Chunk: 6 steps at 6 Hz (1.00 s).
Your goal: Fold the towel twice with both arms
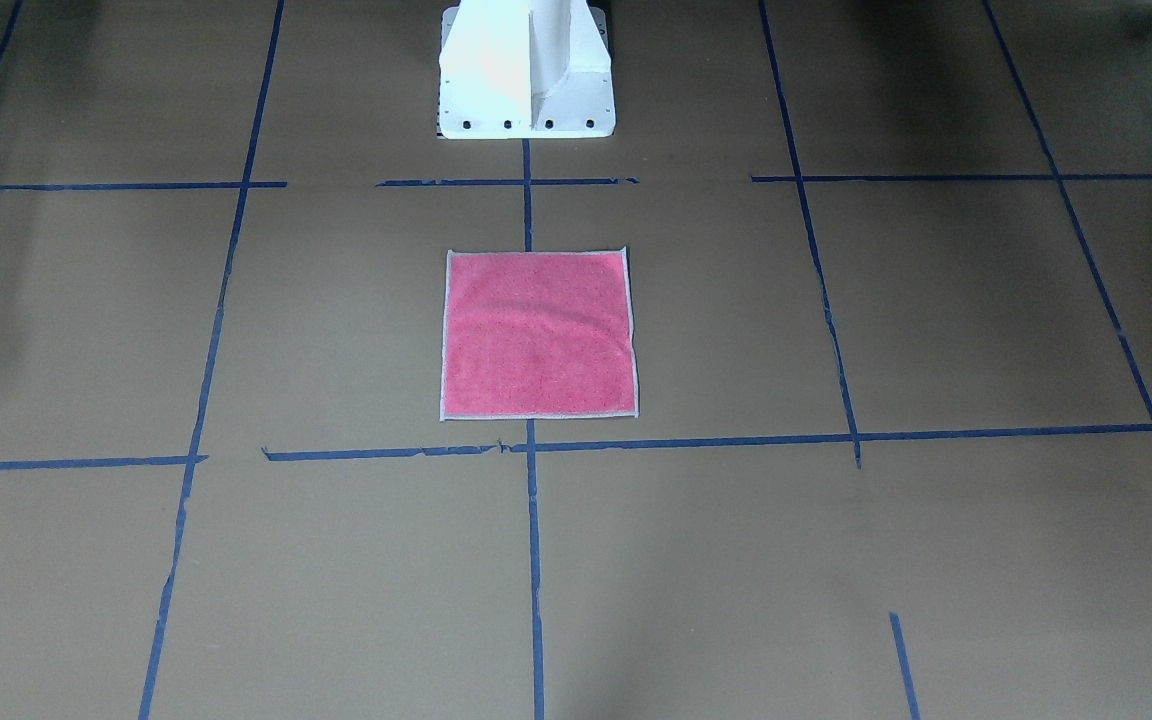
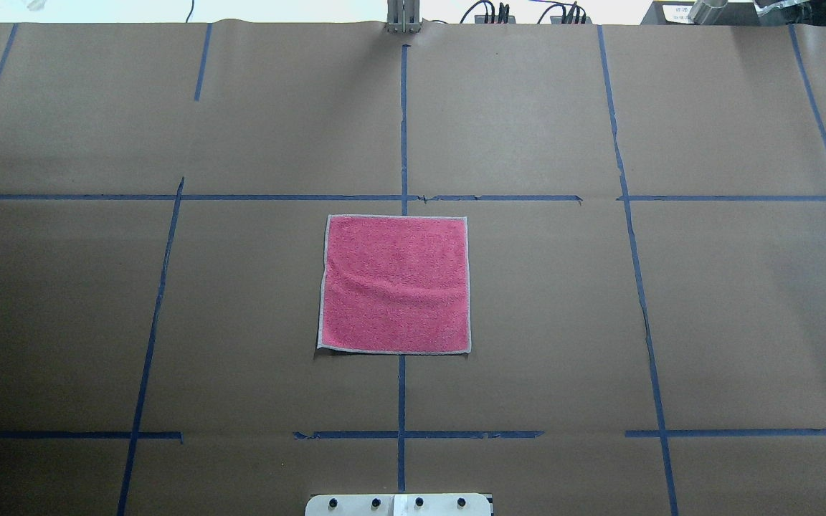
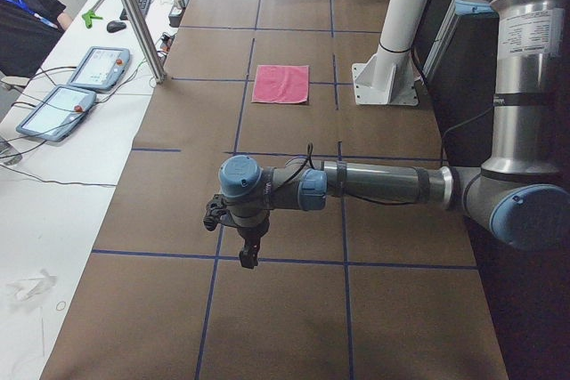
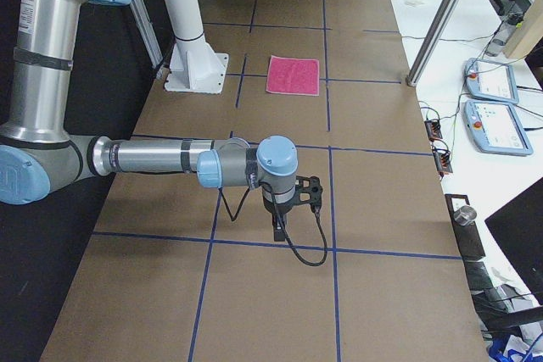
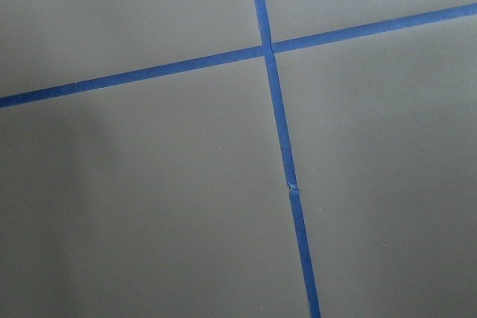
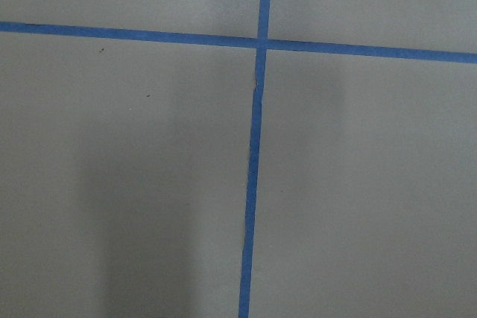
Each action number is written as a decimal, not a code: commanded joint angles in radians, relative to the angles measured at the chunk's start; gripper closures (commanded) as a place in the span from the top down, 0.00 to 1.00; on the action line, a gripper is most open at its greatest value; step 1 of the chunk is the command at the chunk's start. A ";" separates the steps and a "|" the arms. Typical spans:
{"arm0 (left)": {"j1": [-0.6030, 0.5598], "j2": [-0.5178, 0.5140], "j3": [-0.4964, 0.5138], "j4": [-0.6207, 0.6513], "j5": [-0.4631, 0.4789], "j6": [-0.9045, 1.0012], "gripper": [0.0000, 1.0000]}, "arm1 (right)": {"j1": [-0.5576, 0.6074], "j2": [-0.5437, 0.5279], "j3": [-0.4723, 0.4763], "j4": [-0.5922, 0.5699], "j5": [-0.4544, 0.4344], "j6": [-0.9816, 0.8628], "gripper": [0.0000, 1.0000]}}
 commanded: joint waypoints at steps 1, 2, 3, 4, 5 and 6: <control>0.002 0.000 -0.005 0.000 0.000 0.000 1.00 | 0.000 0.000 0.001 0.000 0.000 0.000 1.00; 0.011 -0.002 -0.005 0.000 0.000 0.002 1.00 | -0.005 0.003 0.005 0.002 0.002 0.001 1.00; 0.055 -0.038 0.002 -0.015 0.006 -0.006 1.00 | -0.026 0.005 0.027 0.015 0.003 0.005 1.00; 0.076 -0.164 0.025 -0.085 0.002 -0.009 1.00 | -0.038 0.037 0.056 0.012 0.006 0.015 1.00; 0.078 -0.167 0.010 -0.102 -0.036 -0.011 1.00 | -0.081 0.084 0.067 0.009 0.049 0.109 1.00; 0.081 -0.173 -0.023 -0.107 -0.081 -0.021 1.00 | -0.133 0.109 0.099 0.015 0.061 0.218 1.00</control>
